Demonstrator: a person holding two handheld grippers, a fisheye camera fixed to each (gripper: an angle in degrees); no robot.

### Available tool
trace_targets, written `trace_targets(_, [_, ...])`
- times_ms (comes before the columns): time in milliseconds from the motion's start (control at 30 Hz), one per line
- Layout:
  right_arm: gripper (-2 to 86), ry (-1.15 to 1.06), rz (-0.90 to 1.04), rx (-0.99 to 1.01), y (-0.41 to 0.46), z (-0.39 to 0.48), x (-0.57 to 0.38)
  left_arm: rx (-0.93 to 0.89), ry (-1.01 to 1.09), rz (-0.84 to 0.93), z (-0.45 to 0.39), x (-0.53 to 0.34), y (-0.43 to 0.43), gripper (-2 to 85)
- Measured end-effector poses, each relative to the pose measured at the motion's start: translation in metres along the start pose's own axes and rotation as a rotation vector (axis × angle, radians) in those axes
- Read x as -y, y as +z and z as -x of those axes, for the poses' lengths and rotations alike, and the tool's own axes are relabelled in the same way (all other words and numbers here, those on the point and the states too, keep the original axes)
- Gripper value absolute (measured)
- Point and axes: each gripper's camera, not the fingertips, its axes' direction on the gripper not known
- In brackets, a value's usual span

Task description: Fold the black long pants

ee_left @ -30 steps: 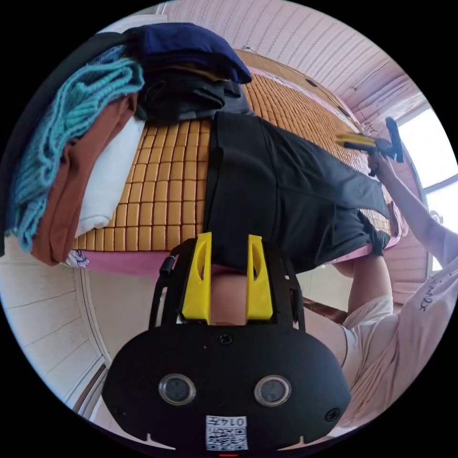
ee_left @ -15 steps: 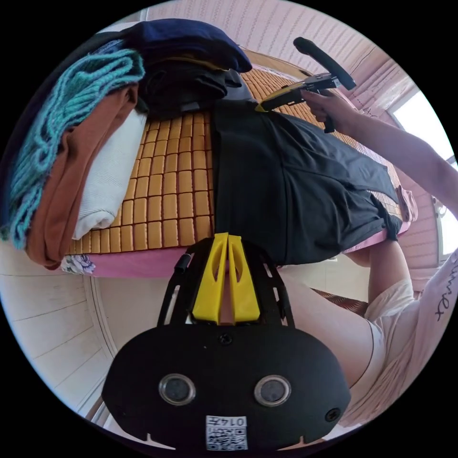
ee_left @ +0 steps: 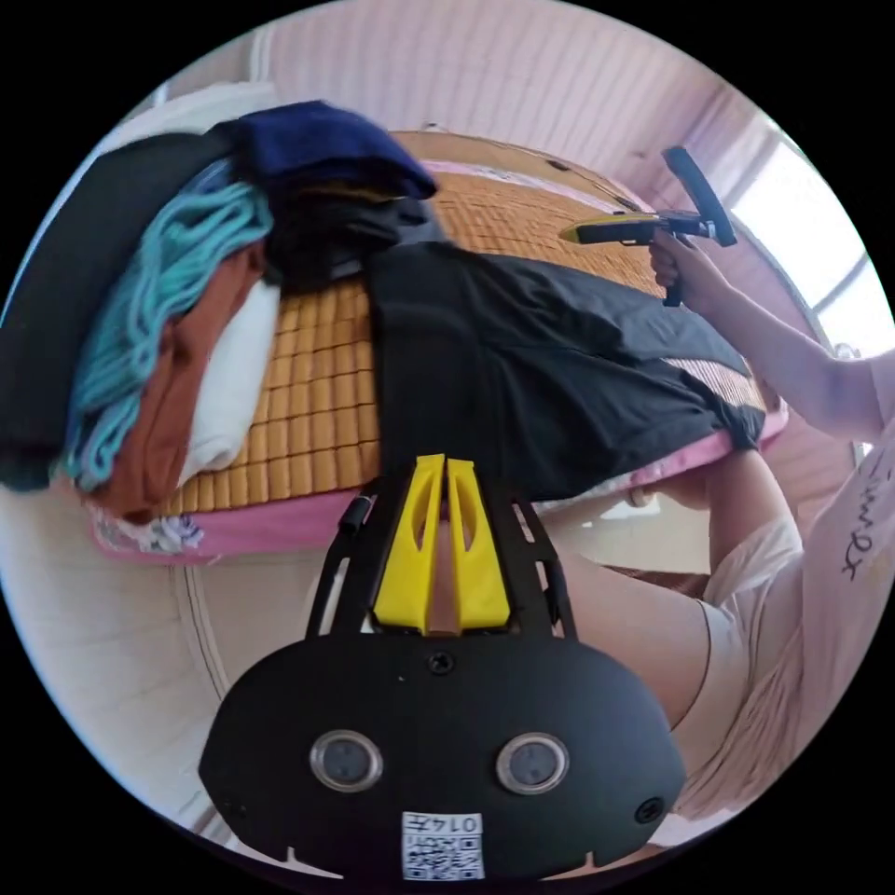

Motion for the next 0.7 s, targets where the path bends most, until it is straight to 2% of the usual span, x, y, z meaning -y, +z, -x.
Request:
trace_targets(100, [6.1, 0.194, 0.056, -0.160, -0.054, -0.039, -0.125, -0.108, 0.182, -0.013, -0.063, 0.017, 0.012, 2.4])
trace_targets(167, [6.1, 0.415, 0.159, -0.305, -0.097, -0.064, -0.233, -0.231, 0.328, -0.022, -0.119, 0.033, 0.026, 4.7])
trace_targets(300, [6.4, 0.831, 0.232, -0.406, -0.161, -0.087, -0.390, -0.343, 0.526, 0.015, -0.204, 0.056, 0.056, 6.3])
trace_targets(367, [8.2, 1.105, 0.155, -0.363, -0.191, -0.091, -0.480, -0.348, 0.666, 0.043, -0.255, 0.070, 0.072, 7.2])
trace_targets(467, [11.0, 1.389, -0.017, -0.215, -0.197, -0.091, -0.572, -0.395, 0.792, 0.084, -0.309, 0.087, 0.090, 8.2])
trace_targets(567, [13.1, 1.606, -0.161, -0.051, -0.175, -0.086, -0.642, -0.366, 0.909, 0.123, -0.356, 0.100, 0.104, 8.8])
trace_targets(700, [13.6, 1.758, -0.274, 0.174, -0.137, -0.087, -0.701, -0.309, 0.992, 0.149, -0.395, 0.108, 0.122, 9.5])
